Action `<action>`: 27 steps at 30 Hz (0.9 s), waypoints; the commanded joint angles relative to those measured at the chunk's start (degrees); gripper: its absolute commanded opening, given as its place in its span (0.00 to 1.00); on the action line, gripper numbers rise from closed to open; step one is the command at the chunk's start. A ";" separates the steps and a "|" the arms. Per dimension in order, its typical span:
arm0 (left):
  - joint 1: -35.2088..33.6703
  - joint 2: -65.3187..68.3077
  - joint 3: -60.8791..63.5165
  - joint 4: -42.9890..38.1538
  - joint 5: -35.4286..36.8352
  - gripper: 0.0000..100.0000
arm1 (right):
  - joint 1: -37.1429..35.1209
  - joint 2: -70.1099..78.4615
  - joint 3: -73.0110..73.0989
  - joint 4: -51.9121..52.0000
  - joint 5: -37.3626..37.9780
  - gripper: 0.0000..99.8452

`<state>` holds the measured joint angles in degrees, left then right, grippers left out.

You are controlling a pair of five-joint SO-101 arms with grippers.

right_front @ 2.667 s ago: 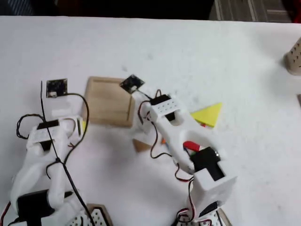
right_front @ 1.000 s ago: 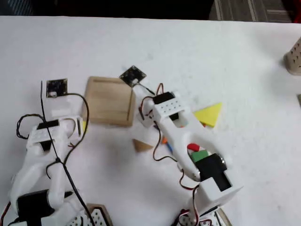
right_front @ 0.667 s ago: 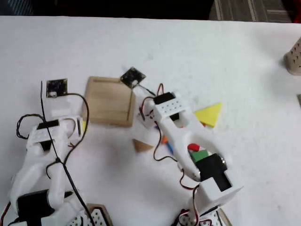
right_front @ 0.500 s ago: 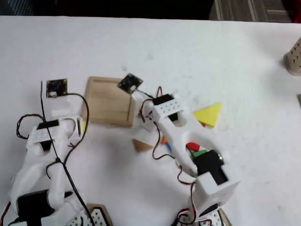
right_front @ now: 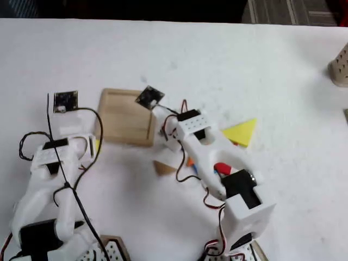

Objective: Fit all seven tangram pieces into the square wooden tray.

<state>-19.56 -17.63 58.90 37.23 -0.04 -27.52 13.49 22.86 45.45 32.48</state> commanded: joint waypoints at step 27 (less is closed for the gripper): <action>-1.01 -2.51 -0.35 -0.79 -0.44 0.23 | 4.88 -17.80 9.32 -0.48 -10.99 0.31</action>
<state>-19.56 -17.63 58.90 37.23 -0.04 -22.95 -5.76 32.97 47.82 22.29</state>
